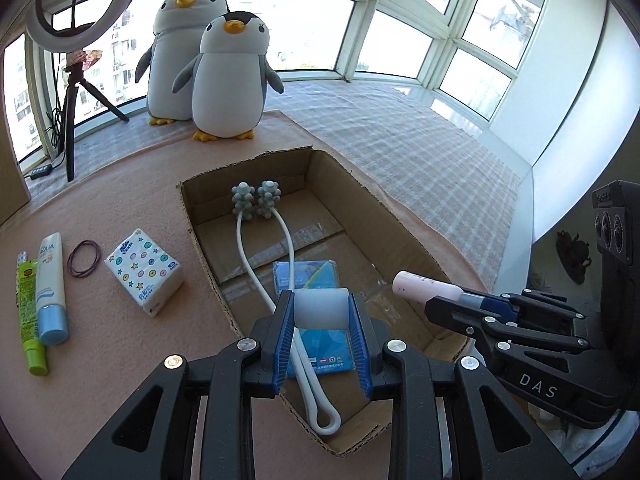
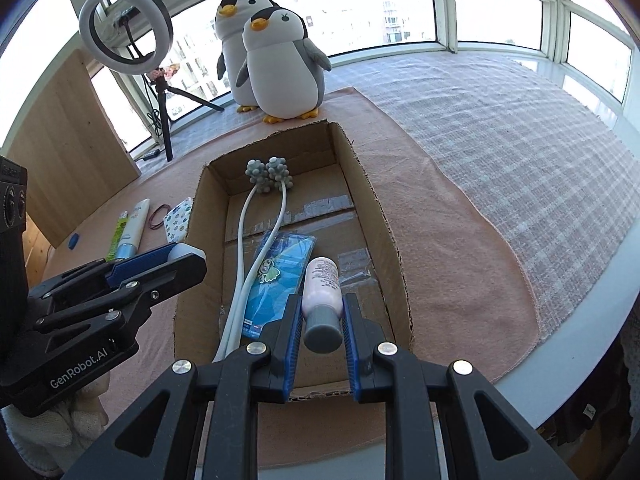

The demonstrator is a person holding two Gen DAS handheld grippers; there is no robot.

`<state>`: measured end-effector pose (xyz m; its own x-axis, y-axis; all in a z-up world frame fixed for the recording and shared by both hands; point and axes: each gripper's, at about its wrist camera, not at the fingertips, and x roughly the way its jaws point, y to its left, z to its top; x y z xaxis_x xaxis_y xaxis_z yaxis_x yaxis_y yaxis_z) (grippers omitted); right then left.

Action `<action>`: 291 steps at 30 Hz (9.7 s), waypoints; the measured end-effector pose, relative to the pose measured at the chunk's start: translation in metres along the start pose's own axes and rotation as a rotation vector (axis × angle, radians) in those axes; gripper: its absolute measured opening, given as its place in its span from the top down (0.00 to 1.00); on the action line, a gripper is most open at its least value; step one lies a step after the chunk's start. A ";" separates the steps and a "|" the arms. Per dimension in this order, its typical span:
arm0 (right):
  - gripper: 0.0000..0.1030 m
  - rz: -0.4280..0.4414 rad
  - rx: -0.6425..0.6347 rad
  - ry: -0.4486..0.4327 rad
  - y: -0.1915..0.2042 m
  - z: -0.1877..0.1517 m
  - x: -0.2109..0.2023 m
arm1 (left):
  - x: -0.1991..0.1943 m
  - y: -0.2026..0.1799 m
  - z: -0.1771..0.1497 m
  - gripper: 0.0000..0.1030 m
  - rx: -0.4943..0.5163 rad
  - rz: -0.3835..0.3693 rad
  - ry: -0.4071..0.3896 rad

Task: Organize objects
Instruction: 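Carry the white cylinder and pink bottle with both tools toward the box, then open the right tool to drop the pink bottle in the box while the left tool releases the cylinder, then move the left tool to the white AQUA sunscreen bottle and close on it, then bring the right tool to the AQUA bottle and grasp it from the left tool, then carry the AQUA bottle with the right tool into the box and open, then move the right tool to the green tube and close on it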

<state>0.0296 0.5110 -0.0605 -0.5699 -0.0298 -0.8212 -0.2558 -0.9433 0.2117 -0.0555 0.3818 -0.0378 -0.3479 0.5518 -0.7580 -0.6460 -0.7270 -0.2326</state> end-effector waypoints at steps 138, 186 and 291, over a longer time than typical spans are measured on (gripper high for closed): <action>0.49 0.263 -0.142 0.275 0.185 -0.033 0.099 | -0.067 0.172 -0.148 0.46 -0.354 0.083 0.140; 0.64 0.336 -0.139 0.137 0.144 0.003 0.027 | -0.073 0.077 -0.071 0.50 -0.178 -0.022 0.026; 0.55 0.351 -0.191 0.271 0.255 0.079 0.146 | -0.142 0.293 -0.146 0.53 -0.551 0.196 -0.005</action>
<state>-0.1810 0.2924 -0.0844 -0.3656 -0.4188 -0.8312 0.0781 -0.9037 0.4210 -0.0958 0.0311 -0.0879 -0.4292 0.3869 -0.8161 -0.1210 -0.9201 -0.3725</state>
